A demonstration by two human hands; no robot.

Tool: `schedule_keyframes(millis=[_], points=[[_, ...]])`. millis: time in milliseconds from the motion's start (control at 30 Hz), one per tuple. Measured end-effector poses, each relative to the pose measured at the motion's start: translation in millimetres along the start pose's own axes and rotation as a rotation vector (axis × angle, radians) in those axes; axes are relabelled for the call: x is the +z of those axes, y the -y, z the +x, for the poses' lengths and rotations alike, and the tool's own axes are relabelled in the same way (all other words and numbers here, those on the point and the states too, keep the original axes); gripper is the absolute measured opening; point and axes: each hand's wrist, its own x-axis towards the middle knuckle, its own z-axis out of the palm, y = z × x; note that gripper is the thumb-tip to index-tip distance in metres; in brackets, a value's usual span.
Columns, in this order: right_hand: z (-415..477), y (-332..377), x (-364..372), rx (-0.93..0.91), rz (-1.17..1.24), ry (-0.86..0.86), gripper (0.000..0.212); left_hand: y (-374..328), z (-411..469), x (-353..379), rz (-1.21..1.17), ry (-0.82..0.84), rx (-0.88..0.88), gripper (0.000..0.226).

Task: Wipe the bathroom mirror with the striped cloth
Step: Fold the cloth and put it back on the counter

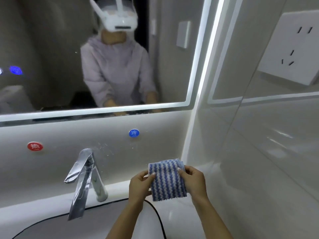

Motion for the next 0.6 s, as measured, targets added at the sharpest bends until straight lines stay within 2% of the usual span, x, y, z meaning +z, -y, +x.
schedule_keyframes(millis=[267, 500, 600], points=[[51.7, -49.9, 19.0, 0.071, -0.047, -0.027, 0.009, 48.1, 71.7, 23.1, 0.127, -0.086, -0.098, 0.019], [86.6, -92.7, 37.1, 0.136, -0.071, 0.015, 0.015, 84.4, 122.0, 22.9, 0.370, -0.113, -0.170, 0.025], [95.8, -113.2, 47.1, 0.171, -0.113, 0.068, 0.012, 97.1, 133.7, 19.8, 0.441, -0.114, -0.214, 0.018]])
